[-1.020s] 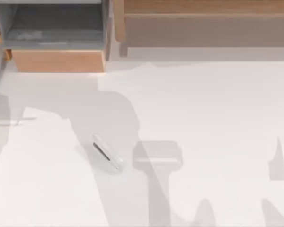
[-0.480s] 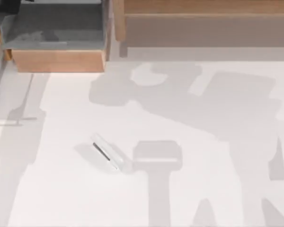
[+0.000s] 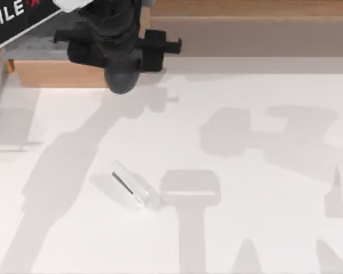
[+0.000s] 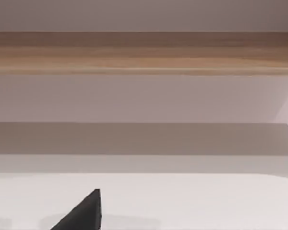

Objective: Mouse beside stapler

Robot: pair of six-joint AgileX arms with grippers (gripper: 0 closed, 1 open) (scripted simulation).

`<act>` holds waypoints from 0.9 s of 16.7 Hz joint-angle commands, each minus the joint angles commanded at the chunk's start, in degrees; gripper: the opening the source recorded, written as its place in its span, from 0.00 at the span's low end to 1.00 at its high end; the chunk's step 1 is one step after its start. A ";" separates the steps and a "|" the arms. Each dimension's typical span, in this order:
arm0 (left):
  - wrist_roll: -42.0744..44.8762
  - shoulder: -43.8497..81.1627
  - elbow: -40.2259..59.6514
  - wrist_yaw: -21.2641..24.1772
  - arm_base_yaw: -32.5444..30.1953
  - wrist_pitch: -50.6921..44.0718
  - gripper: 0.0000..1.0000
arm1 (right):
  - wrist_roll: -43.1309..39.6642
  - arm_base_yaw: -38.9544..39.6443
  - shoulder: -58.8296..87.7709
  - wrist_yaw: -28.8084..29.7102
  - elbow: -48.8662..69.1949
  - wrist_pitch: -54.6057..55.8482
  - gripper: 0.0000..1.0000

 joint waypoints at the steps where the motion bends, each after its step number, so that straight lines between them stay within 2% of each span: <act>1: -3.24 0.72 -1.50 0.72 -2.73 0.69 0.00 | 0.00 0.00 0.00 0.00 0.00 0.00 1.00; 5: -15.67 4.13 -6.89 3.73 -11.80 2.59 0.00 | 0.00 0.00 0.00 0.00 0.00 0.00 1.00; 8: -22.91 6.42 -9.90 5.49 -15.92 3.06 0.00 | 0.00 0.00 0.00 0.00 0.00 0.00 1.00; 11: -26.38 7.47 -11.60 6.32 -17.58 3.13 0.00 | 0.00 0.00 0.00 0.00 0.00 0.00 1.00; 15: -26.48 7.50 -11.66 6.34 -17.63 3.14 0.00 | 0.00 0.00 0.00 0.00 0.00 0.00 1.00</act>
